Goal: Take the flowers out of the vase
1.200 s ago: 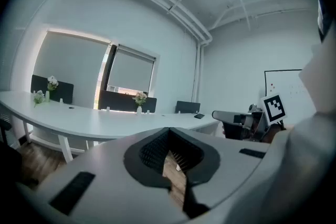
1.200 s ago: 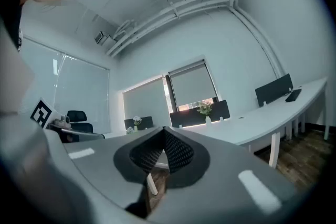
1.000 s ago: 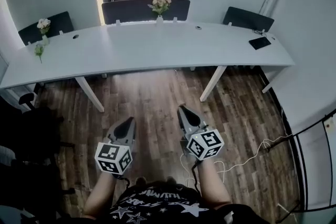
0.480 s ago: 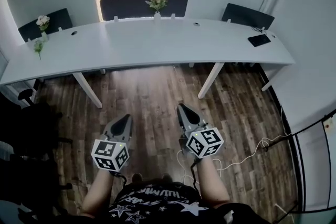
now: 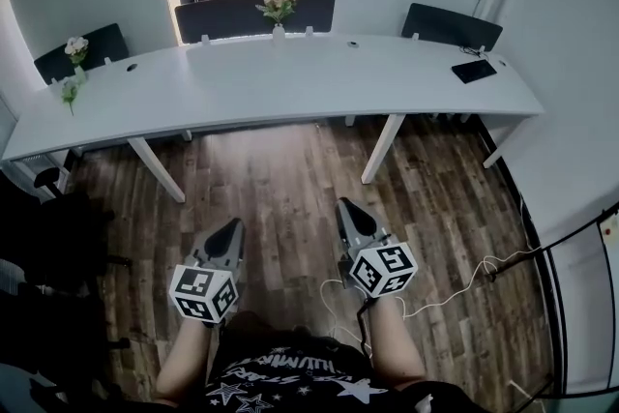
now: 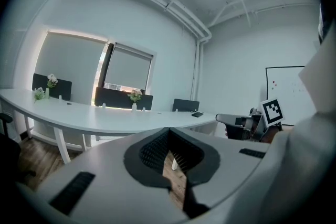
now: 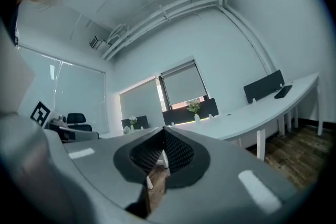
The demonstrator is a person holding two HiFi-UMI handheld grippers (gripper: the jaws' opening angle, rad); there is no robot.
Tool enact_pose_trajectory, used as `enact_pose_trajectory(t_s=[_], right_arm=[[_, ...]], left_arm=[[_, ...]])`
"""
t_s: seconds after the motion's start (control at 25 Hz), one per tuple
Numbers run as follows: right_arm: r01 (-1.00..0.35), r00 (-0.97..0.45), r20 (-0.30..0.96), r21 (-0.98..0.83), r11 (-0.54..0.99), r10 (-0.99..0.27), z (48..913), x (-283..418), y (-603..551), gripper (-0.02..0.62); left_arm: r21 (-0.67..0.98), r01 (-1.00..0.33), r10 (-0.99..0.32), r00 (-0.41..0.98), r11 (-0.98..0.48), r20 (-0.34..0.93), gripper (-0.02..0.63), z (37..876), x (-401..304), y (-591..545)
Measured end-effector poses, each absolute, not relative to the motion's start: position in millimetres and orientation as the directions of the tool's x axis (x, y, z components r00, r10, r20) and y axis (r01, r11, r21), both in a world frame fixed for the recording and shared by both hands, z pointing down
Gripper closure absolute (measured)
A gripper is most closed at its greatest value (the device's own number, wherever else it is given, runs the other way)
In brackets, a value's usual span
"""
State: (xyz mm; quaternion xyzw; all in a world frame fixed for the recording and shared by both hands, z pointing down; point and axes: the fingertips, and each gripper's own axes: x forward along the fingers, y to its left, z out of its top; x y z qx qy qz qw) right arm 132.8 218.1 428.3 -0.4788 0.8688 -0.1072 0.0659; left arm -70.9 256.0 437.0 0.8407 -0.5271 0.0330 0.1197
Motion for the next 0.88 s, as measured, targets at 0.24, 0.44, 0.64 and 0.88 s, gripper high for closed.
enact_pose_trajectory(t_s=[0.24,0.44,0.64,0.88], right_arm=[[-0.854,-0.486,0.032,-0.231,0.467,-0.873,445,167,204,0.593],[-0.858,-0.486,0.061,-0.225,0.462,-0.872,454,153,177,0.594],[-0.864,-0.484,0.061,-0.195,0.465,-0.873,446,132,130,0.594],[-0.865,-0.485,0.033,-0.169,0.473,-0.874,424,94,58,0.593]], left_arm=[[0.166,-0.914,-0.896,0.399,-0.37,0.195,0.597,446,-86,249],[0.181,-0.91,-0.894,0.404,-0.373,0.193,0.597,453,-100,212],[0.186,-0.893,-0.881,0.441,-0.411,0.169,0.597,448,-110,155],[0.189,-0.877,-0.872,0.47,-0.443,0.136,0.597,436,-133,79]])
